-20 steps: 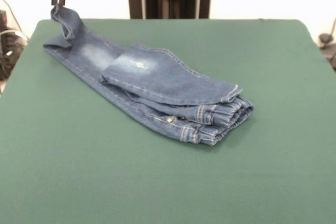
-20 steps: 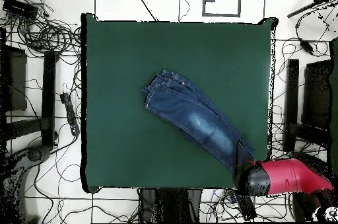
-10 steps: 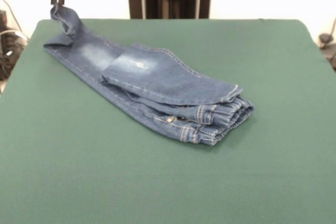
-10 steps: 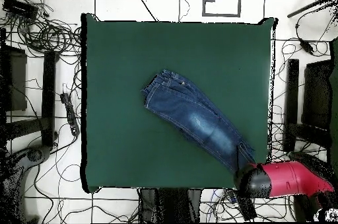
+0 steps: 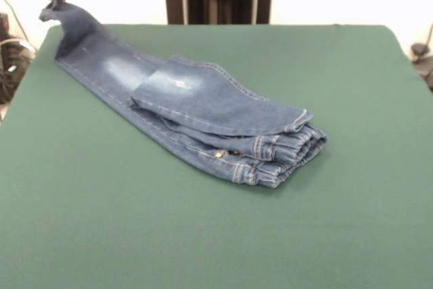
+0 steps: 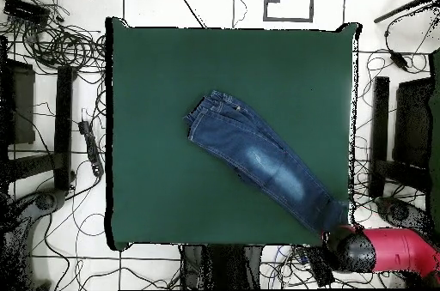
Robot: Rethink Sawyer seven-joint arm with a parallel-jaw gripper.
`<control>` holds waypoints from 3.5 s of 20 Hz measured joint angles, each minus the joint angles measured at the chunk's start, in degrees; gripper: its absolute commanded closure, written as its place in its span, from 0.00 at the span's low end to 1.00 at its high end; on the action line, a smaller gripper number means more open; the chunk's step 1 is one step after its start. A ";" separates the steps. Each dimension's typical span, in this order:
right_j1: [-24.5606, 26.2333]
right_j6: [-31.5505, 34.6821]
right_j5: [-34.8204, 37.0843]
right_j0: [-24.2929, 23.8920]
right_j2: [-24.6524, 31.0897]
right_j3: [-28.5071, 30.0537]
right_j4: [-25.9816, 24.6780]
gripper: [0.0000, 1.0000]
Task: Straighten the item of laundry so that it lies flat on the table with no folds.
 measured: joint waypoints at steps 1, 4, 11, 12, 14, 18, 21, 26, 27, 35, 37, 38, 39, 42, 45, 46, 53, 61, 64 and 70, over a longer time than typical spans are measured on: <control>0.00 0.00 0.01 -0.33 0.00 0.01 -0.20 1.00; 0.00 0.00 0.01 -0.83 0.00 0.01 -0.71 1.00; 0.00 0.00 0.00 -0.92 0.01 0.07 -2.72 0.00; -0.01 0.00 0.01 -0.90 0.01 0.09 -2.85 0.00; 0.00 0.00 0.00 -0.84 0.01 0.10 -3.20 0.00; 0.00 0.00 0.01 -0.73 0.01 0.11 -4.14 0.00; 0.00 0.00 0.00 -0.73 0.01 0.12 -4.22 0.00; -0.17 0.00 0.01 -0.73 0.02 0.12 -4.11 0.00; -0.23 0.00 0.01 -0.73 0.03 0.13 -4.01 0.00; -0.61 0.00 0.01 -1.12 1.49 1.03 -0.89 0.00; -0.61 0.00 0.01 -1.10 2.21 1.36 0.30 0.00; -0.61 0.00 0.01 -1.11 2.49 1.45 0.70 0.00; -0.61 0.00 0.01 -1.12 2.90 1.56 1.11 0.00; -0.61 0.00 0.01 -1.03 4.01 1.87 1.90 0.00; -0.61 0.00 0.01 -0.99 4.83 2.19 2.65 0.00; -0.61 0.00 0.01 -0.99 4.98 2.25 2.83 0.00; -0.62 0.00 0.01 -0.70 5.55 2.34 3.91 0.00; -0.67 0.00 0.02 -0.67 6.58 2.35 3.95 0.00; -0.67 0.00 0.01 -0.70 7.37 2.42 3.97 0.00; -0.67 0.00 -1.18 -1.62 9.14 2.85 4.08 0.00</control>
